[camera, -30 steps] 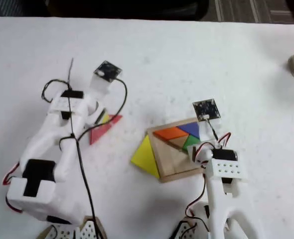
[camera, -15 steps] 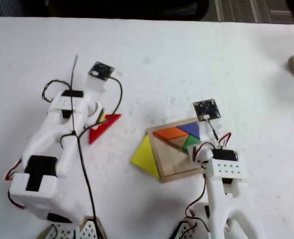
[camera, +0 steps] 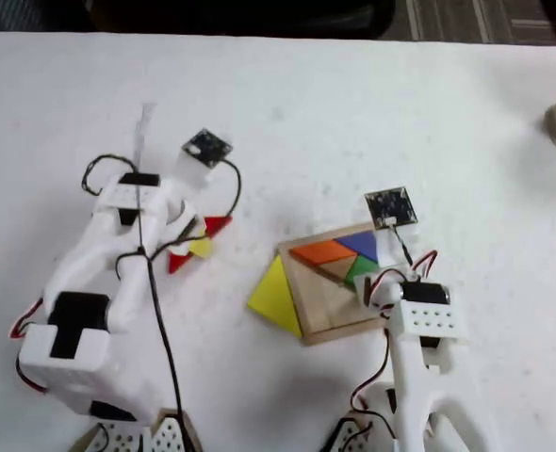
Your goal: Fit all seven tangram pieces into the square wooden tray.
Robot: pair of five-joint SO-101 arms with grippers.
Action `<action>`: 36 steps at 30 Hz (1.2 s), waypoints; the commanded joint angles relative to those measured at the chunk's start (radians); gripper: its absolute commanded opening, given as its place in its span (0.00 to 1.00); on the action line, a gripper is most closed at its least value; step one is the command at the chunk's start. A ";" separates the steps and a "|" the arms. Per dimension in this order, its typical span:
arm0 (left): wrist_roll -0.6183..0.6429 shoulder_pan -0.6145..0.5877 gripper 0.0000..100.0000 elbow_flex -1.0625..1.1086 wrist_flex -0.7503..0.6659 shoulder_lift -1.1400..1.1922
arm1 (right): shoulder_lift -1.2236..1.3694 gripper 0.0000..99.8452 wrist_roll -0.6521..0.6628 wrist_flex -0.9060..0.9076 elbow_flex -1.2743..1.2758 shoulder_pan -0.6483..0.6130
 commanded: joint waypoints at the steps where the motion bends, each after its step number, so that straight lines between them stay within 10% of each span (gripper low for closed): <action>1: -0.015 -0.038 0.31 -0.109 -0.041 0.036 | -0.024 0.02 0.009 -0.013 -0.011 0.002; 19: -0.080 -0.054 0.31 -0.307 0.003 0.234 | -0.024 0.02 0.009 -0.013 -0.012 0.001; 25: -0.078 -0.054 0.17 -0.298 0.057 0.232 | -0.024 0.02 0.009 -0.015 -0.012 0.001; 36: 0.078 -0.054 0.19 -0.298 0.249 0.232 | -0.024 0.02 0.009 -0.030 -0.012 0.001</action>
